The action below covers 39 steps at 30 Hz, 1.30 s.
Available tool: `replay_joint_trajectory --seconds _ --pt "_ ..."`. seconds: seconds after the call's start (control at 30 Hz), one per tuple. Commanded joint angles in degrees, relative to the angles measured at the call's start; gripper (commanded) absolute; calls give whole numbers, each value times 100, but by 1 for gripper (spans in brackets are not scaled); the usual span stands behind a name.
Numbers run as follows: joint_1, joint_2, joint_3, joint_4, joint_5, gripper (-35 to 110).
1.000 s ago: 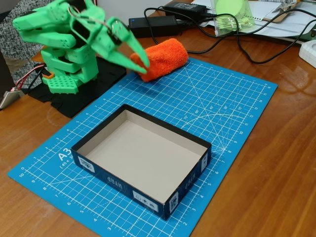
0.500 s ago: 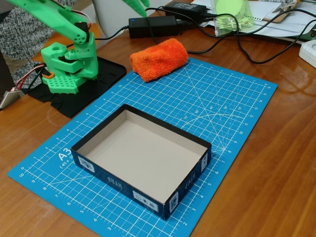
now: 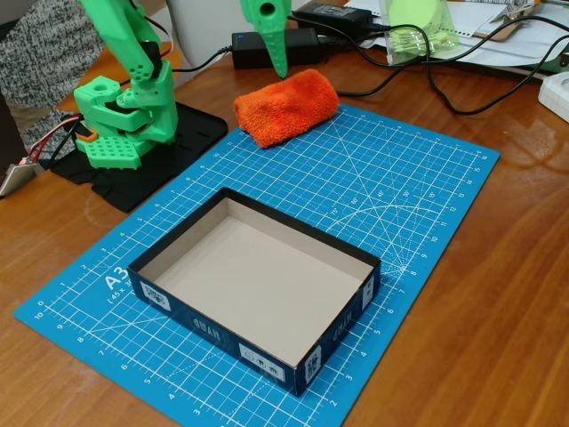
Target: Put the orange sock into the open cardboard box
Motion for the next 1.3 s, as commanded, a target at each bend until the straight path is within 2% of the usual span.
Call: replay_joint_trajectory --seconds 0.0,0.13,0.2,0.3,0.4,0.43,0.5,0.6,0.73,0.8,0.97,1.13,1.27 --pt "-483 -62 290 -501 132 24" --pt "-993 -88 642 -1099 677 27" --pt "-1116 -79 861 -1661 1477 28" --pt "-1195 -62 958 -2206 2821 12" --pt "-1213 -70 993 -2725 4157 7" --pt "-1248 -62 1028 -2795 4069 4" --pt "-1187 -9 1107 -3199 5036 7" --pt "-1116 70 1160 -3146 5124 6" --pt "-1266 -9 1204 -2988 4052 9" --pt "-1248 9 1257 -2839 3779 17" --pt "-1072 18 1389 -2470 2549 17" --pt "-835 -70 1591 -2329 1169 27" --pt "-598 -114 1608 -2109 501 34"
